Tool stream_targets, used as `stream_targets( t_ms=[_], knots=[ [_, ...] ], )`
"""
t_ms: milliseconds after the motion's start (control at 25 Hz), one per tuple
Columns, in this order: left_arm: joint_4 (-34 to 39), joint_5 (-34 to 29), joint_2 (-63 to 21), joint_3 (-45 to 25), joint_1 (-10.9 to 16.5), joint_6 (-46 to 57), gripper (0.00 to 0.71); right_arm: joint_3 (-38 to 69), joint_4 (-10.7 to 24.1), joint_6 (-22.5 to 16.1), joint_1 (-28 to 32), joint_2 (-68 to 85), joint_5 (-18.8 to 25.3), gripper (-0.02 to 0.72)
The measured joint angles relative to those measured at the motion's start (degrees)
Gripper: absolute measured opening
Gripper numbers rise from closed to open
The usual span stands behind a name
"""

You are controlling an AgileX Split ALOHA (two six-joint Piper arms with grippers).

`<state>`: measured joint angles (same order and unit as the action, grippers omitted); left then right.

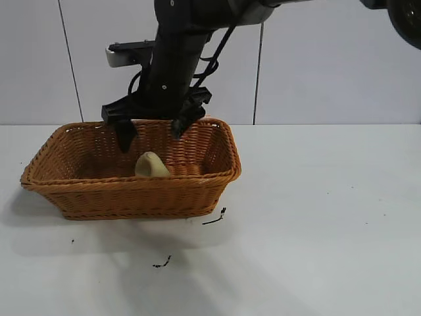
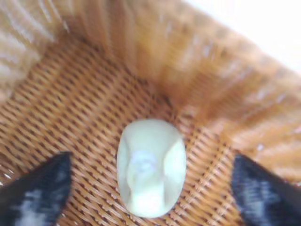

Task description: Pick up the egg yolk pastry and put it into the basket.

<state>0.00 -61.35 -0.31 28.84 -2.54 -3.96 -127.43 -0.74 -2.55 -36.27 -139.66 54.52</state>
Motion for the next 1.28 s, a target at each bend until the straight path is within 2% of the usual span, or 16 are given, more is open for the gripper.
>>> stream_targets(
  t_ms=[80,200,320,520,600,720,960,1280],
  knots=[
    [0.0,0.0,0.0,0.0,0.0,0.0,0.696,-3.7,0.0,-0.1,0.0,0.0,4.3,0.69],
    [0.0,0.0,0.0,0.0,0.0,0.0,0.696,-8.3,0.0,-0.8,1.0,0.0,8.4,0.693],
    [0.0,0.0,0.0,0.0,0.0,0.0,0.696,-11.0,0.2,-1.6,3.8,0.0,9.6,0.693],
    [0.0,0.0,0.0,0.0,0.0,0.0,0.696,-11.6,0.7,-1.8,11.7,0.0,12.6,0.693],
    [0.0,0.0,0.0,0.0,0.0,0.0,0.696,-11.6,2.0,-1.8,15.1,0.0,14.4,0.693],
    [0.0,0.0,0.0,0.0,0.0,0.0,0.696,-11.6,3.4,-1.8,20.8,0.0,14.8,0.693],
    [0.0,0.0,0.0,0.0,0.0,0.0,0.696,-11.6,3.6,-1.8,28.8,0.0,14.9,0.693],
    [0.0,0.0,0.0,0.0,0.0,0.0,0.696,-10.0,3.2,-1.8,32.4,1.7,14.9,0.693]
  ],
)
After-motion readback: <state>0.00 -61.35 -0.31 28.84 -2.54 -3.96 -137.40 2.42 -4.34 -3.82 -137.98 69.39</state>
